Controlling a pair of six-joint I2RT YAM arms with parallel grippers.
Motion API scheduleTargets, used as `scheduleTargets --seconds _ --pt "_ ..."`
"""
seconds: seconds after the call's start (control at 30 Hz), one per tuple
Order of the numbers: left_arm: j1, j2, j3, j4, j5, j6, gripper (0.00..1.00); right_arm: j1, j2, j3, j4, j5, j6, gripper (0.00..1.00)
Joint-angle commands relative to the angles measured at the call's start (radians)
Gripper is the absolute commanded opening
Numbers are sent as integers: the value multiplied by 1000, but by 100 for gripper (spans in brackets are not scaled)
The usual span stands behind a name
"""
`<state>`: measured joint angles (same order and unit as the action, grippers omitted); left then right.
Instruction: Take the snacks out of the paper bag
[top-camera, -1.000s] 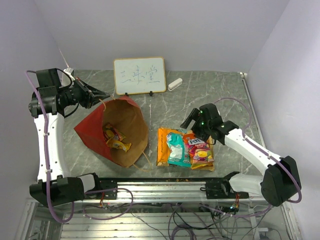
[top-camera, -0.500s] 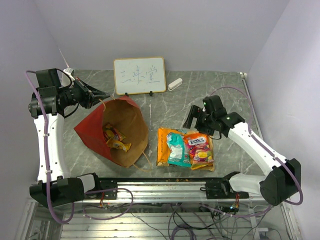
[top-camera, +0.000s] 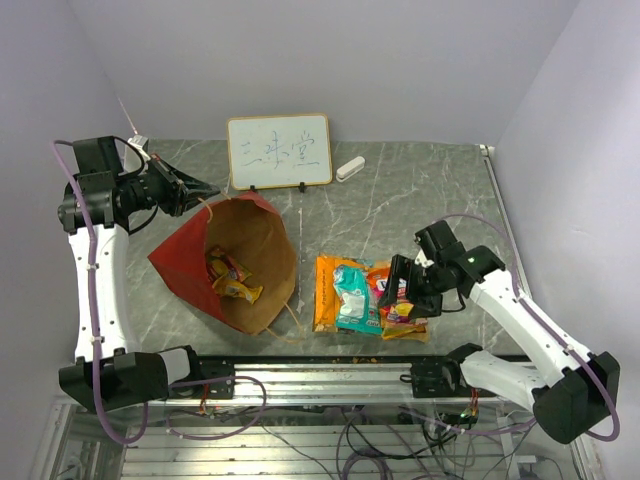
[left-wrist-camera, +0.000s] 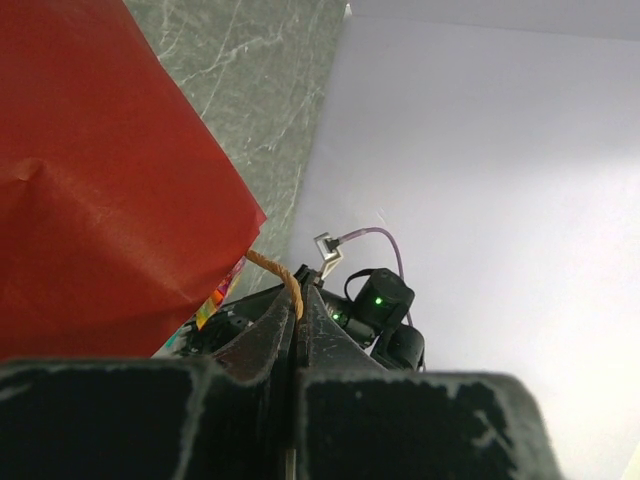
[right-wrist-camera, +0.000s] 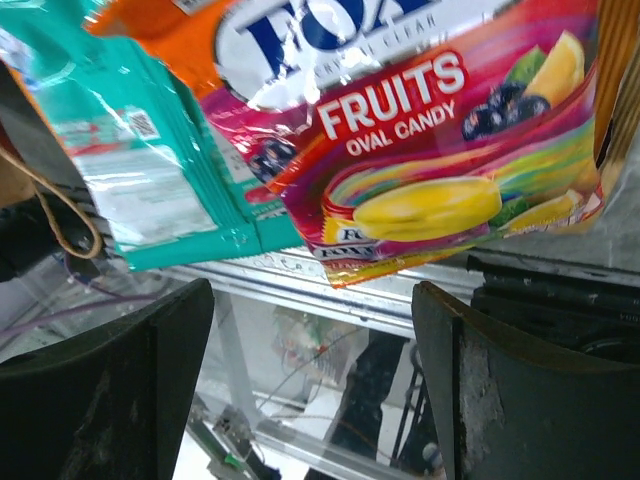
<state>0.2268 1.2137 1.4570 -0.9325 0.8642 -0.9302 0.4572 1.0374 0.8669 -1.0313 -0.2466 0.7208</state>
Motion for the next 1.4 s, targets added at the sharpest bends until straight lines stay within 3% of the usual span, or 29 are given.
scheduleTargets --seconds 0.0,0.37,0.63,0.8,0.97,1.2,1.37 --pt "15 5 9 -1 13 25 7 -2 -14 -64 -29 -78 30 79" --pt "14 -9 16 -12 23 17 7 -2 23 -188 332 -198 130 80" --pt "15 -4 44 -32 21 27 7 -3 70 -147 386 -157 166 80" --pt "16 -19 26 -46 13 42 7 -3 23 -95 208 -122 75 82" --pt "15 -35 -20 -15 16 25 7 -3 -5 -20 140 -218 -94 85" --pt "14 -3 20 -67 12 77 7 7 34 90 234 -273 -225 86" --pt "14 3 42 -103 10 112 7 131 114 168 466 -205 -211 86"
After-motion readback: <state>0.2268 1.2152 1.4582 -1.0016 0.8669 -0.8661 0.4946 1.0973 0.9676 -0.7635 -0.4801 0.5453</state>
